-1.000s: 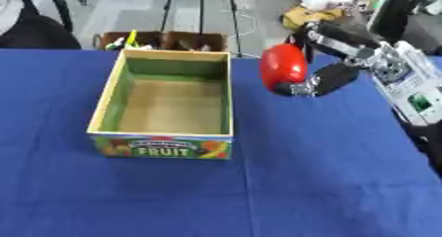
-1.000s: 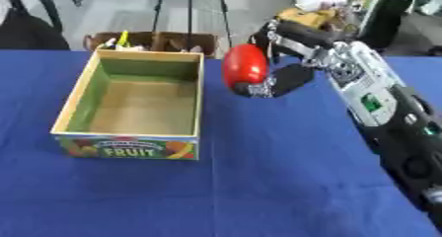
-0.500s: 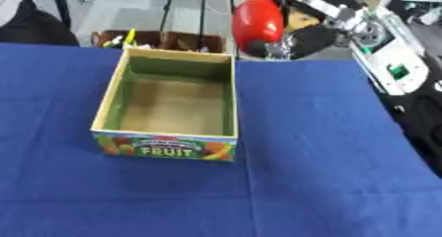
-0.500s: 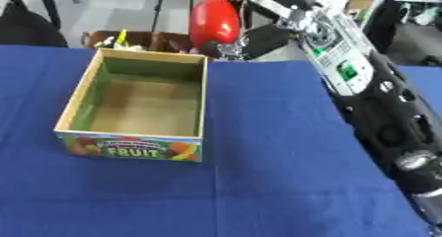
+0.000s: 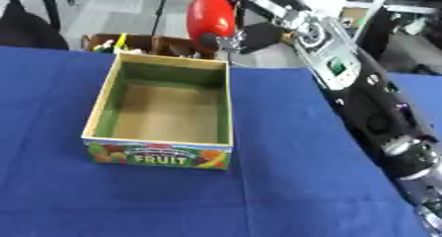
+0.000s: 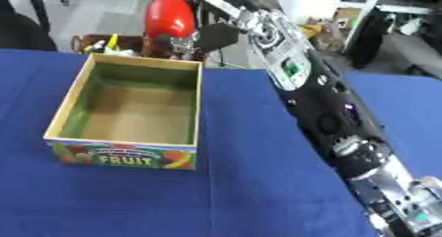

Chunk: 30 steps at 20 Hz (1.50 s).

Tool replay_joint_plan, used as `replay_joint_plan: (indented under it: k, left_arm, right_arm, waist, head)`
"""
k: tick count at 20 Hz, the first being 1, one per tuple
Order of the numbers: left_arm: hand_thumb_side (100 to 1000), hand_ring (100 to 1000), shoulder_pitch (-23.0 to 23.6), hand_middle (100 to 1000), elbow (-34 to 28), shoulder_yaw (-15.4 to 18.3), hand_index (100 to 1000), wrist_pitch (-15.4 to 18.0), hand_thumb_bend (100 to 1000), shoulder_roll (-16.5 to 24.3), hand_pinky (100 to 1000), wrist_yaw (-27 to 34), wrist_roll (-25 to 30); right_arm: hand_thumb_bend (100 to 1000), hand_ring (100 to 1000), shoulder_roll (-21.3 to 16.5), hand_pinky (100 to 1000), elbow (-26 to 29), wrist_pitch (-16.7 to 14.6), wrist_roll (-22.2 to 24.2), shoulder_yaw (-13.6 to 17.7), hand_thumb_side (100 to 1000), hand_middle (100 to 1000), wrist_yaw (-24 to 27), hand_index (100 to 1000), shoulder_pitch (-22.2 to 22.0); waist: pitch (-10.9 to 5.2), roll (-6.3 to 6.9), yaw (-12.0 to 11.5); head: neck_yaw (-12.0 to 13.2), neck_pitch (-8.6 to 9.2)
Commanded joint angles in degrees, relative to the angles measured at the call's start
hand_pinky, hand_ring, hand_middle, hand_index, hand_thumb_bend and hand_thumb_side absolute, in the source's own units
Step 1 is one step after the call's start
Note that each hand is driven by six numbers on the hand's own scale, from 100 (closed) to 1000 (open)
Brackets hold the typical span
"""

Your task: Pick up objects on the table and place them in the box.

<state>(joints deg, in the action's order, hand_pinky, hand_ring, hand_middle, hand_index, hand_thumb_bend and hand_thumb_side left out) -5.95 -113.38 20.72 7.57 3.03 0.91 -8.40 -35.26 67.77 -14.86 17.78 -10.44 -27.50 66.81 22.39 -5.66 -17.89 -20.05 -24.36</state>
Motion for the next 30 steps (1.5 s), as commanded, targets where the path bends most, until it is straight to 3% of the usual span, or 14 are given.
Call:
replay_joint_plan:
  k: [1,17,25,30]
  left_arm:
    - [756,159,-0.38,492,-1.21,0.17,338,0.44,100,0.90,100,-0.15,0.12]
    - [755,156,-1.36,493,-1.21,-0.02,336,0.55,100,0.52,100,-0.20,0.78]
    - [754,154,-1.67,494,-1.21,-0.27,335,0.71,100,0.06,100,-0.13,1.19]
    - [754,153,-1.67,494,-1.21,-0.30,334,0.82,100,-0.16,100,-0.14,1.33]
  right_arm:
    - [100,546,-0.47,420,-1.33,-1.55,-0.46,-0.18,708,345,-2.89,385,1.63]
    - [100,598,-0.16,430,-0.56,-12.92,0.00,-4.78,897,417,-16.72,365,1.65]
    - [100,588,-1.02,396,-4.01,-7.60,-6.77,-1.45,922,429,-23.79,369,1.80]
    - [100,597,-1.06,400,-6.18,-3.19,-11.19,-3.29,944,450,-28.21,375,1.71]
  waist:
    - [-0.71,0.16,-0.31]
    - [0.66,-0.83,-2.69]
    - [1.64,-0.94,-3.79]
    - [2.11,-1.02,-4.22]
  head:
    - [-1.13,1.37]
    - [-4.37,2.81]
    - [-5.99,3.72]
    - [-6.94,4.15]
